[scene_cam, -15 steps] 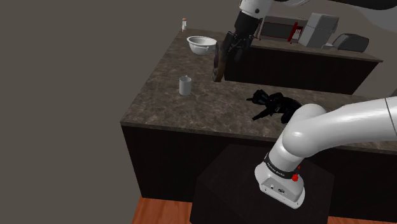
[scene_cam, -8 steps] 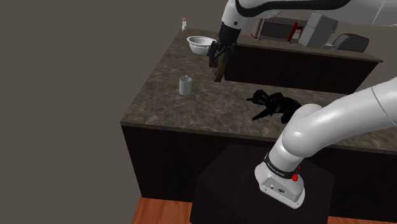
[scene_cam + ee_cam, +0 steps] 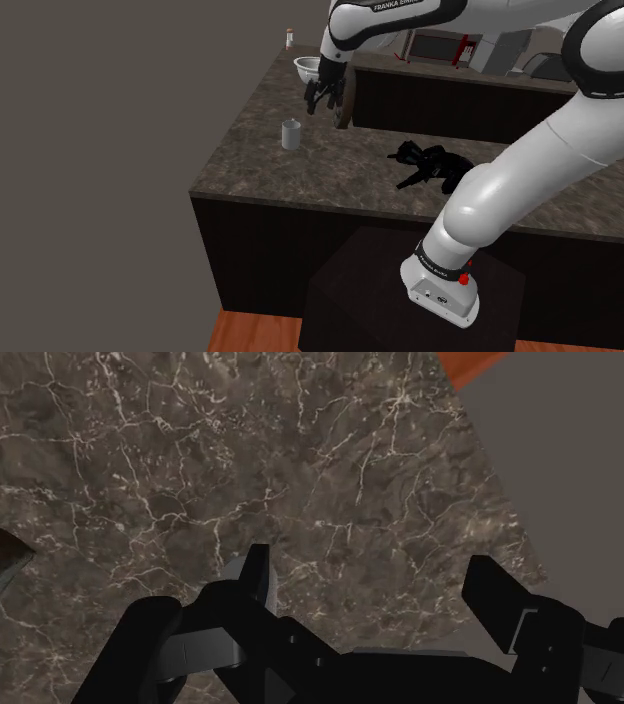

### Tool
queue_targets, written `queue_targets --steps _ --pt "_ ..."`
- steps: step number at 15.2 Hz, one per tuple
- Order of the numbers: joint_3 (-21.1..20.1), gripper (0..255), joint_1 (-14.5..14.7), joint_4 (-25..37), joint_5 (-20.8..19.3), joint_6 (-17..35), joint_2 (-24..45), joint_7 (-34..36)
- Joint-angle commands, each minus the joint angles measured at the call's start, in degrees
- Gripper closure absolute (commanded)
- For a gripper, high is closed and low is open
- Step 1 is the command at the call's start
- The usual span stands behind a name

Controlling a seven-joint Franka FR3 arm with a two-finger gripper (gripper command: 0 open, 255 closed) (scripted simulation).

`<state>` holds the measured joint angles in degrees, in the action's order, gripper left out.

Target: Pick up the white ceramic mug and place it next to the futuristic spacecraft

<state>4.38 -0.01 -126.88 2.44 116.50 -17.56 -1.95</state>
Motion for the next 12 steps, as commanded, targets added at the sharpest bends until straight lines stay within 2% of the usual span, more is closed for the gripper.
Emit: queue_targets --steps 1,12 --pt "0.23 0 -0.01 1.96 -0.17 1.98 4.21 -0.66" --pt "1.22 0 -0.77 19.09 -0.37 7.75 28.73 -4.24"
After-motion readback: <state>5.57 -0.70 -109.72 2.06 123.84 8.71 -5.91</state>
